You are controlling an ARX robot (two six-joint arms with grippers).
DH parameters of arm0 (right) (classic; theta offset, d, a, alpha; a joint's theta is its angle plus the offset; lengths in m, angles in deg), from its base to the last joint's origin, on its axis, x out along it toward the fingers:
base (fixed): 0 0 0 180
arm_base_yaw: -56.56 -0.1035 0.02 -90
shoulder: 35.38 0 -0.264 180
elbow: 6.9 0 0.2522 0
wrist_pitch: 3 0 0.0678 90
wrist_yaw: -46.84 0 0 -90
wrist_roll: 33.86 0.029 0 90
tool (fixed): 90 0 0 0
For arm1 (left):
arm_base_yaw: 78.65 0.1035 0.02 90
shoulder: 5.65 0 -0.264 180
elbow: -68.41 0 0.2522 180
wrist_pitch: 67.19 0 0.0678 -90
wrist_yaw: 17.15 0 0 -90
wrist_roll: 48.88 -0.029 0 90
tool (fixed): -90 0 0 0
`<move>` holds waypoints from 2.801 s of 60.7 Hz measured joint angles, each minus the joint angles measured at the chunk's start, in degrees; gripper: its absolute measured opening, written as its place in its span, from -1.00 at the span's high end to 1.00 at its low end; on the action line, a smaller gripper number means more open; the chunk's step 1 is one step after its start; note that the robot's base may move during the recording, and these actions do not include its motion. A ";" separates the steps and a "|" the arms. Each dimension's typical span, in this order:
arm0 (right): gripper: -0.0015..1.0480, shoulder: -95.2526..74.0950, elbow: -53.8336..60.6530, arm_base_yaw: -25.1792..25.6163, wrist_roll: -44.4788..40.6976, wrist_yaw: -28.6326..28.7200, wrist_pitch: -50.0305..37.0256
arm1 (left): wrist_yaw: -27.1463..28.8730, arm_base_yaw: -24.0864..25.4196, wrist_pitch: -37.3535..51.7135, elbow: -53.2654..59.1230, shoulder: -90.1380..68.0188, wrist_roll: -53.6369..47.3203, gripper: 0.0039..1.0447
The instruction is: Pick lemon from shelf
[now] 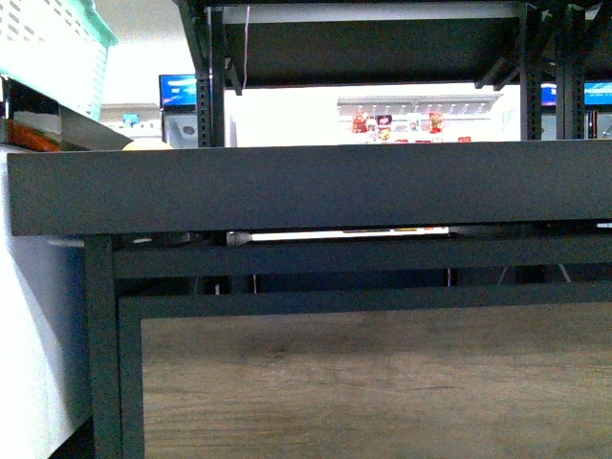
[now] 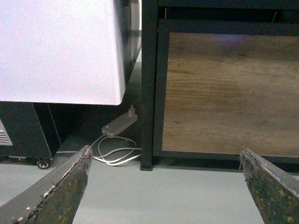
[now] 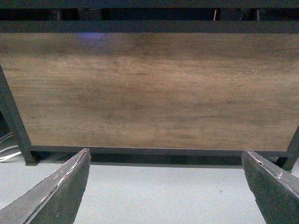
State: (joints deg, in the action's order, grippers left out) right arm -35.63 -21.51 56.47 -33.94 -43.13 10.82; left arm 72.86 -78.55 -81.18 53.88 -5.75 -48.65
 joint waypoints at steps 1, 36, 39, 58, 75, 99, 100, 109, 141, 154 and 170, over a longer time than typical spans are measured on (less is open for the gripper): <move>-0.86 0.02 0.00 0.00 0.00 0.02 0.00 | 0.00 0.00 0.00 0.00 0.00 0.00 -0.85; -0.86 0.04 0.00 0.00 0.00 -0.02 0.00 | 0.00 0.00 0.00 0.00 0.00 0.00 -0.85; -0.86 0.04 0.00 0.00 0.00 0.00 0.00 | -0.02 0.00 0.00 0.00 0.00 0.00 -0.85; -0.86 0.02 0.00 0.00 0.00 -0.02 0.00 | -0.17 0.00 0.00 0.00 0.00 0.00 -0.85; -0.86 -0.02 0.00 0.02 0.00 -0.02 0.02 | 0.00 0.00 0.00 0.00 -0.04 0.00 -0.85; -0.86 -0.02 0.00 0.02 0.00 0.02 0.02 | 0.02 0.00 0.00 0.00 -0.04 0.00 -0.85; -0.86 -0.02 0.00 0.02 0.02 0.02 0.02 | 0.00 0.00 0.00 0.00 -0.02 0.02 -0.85; -0.86 -0.02 0.00 0.02 0.04 -0.02 0.02 | -0.02 0.00 0.00 0.00 -0.02 -0.02 -0.85; -0.86 -0.02 0.00 0.02 0.04 0.00 0.02 | 0.00 0.00 0.00 0.00 -0.02 0.00 -0.85; -0.86 -0.02 0.00 0.00 0.04 -0.02 0.02 | 0.00 0.00 0.00 0.00 -0.02 -0.02 -0.85; -0.86 -0.02 0.00 0.02 0.07 0.00 0.02 | 0.00 0.00 0.00 0.00 -0.02 0.00 -0.85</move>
State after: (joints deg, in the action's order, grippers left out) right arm -35.66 -21.51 56.49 -33.87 -43.13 10.84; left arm 72.86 -78.55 -81.18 53.88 -5.77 -48.65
